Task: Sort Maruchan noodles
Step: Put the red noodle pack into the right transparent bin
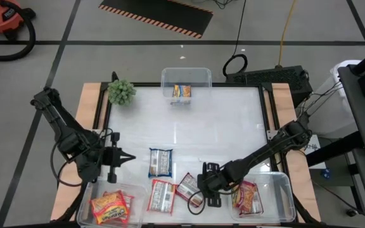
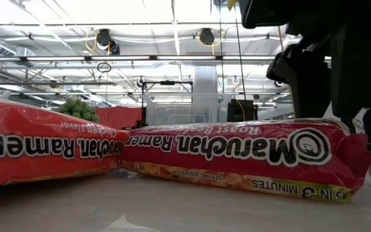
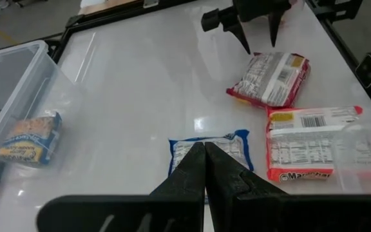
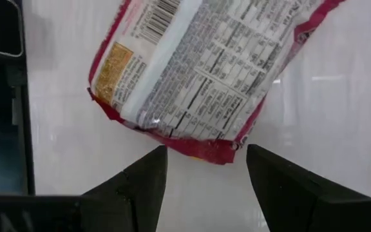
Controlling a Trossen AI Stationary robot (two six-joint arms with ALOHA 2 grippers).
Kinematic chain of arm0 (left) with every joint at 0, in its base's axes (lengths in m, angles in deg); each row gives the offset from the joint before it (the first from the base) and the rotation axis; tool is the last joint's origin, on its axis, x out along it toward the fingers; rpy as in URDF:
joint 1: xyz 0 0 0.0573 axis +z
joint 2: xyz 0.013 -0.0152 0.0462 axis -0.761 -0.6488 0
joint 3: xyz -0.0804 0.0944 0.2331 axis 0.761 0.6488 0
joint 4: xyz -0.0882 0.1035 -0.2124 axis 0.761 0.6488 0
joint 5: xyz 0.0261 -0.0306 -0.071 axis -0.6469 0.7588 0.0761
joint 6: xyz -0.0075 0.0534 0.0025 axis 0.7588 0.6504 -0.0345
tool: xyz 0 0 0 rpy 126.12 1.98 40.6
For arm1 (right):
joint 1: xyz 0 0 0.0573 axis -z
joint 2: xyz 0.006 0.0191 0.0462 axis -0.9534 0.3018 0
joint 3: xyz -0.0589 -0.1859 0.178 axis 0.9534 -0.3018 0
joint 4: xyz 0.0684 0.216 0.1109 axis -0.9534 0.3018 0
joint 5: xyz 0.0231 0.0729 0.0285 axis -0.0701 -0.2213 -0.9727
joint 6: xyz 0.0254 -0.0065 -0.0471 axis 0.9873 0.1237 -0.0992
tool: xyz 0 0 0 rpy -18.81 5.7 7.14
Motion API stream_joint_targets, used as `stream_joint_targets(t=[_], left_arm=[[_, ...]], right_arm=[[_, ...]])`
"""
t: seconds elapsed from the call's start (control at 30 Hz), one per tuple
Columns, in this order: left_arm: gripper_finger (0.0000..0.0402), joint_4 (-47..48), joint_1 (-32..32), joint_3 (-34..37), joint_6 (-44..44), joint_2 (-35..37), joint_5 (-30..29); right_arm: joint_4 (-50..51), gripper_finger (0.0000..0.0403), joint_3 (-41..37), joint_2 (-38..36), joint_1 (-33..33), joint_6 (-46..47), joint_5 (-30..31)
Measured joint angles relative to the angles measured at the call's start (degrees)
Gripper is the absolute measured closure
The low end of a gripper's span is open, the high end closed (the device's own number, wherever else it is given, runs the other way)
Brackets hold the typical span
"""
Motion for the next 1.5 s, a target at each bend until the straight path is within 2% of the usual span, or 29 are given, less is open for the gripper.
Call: stream_joint_targets(t=[0.37,0.47,0.6,0.87,0.93,1.1,1.27,1.5], left_arm=[[0.0399,-0.7,0.0,0.0,1.1,0.0,0.1],[0.0399,-1.4,0.0,0.0,1.7,0.0,0.1],[0.0399,-2.8,0.0,0.0,3.3,0.0,0.1],[0.0399,-2.9,0.0,0.0,3.4,0.0,0.1],[0.0399,-2.9,0.0,0.0,3.4,0.0,0.1],[0.0398,-3.0,0.0,0.0,3.4,0.0,0.1],[0.0398,-3.9,0.0,0.0,3.5,0.0,0.1],[0.0398,-8.3,0.2,0.0,7.2,0.0,0.0]], right_arm=[[-9.7,0.0198,-6.5,0.0,0.9,-1.1,0.1],[-10.8,0.0210,-7.6,0.0,1.2,-1.3,0.0],[-10.8,0.0254,-8.0,0.0,1.3,-2.6,0.0],[-10.6,0.0387,-8.1,-0.3,2.3,-4.4,0.0],[-10.5,0.0396,-8.1,-1.1,2.6,-4.6,0.7],[-10.1,0.0396,-8.1,-6.5,2.9,-4.9,7.1],[-10.1,0.0400,-8.0,-14.0,2.9,-7.7,16.5],[-11.8,0.0402,-8.0,-21.2,2.9,-15.0,27.9]])
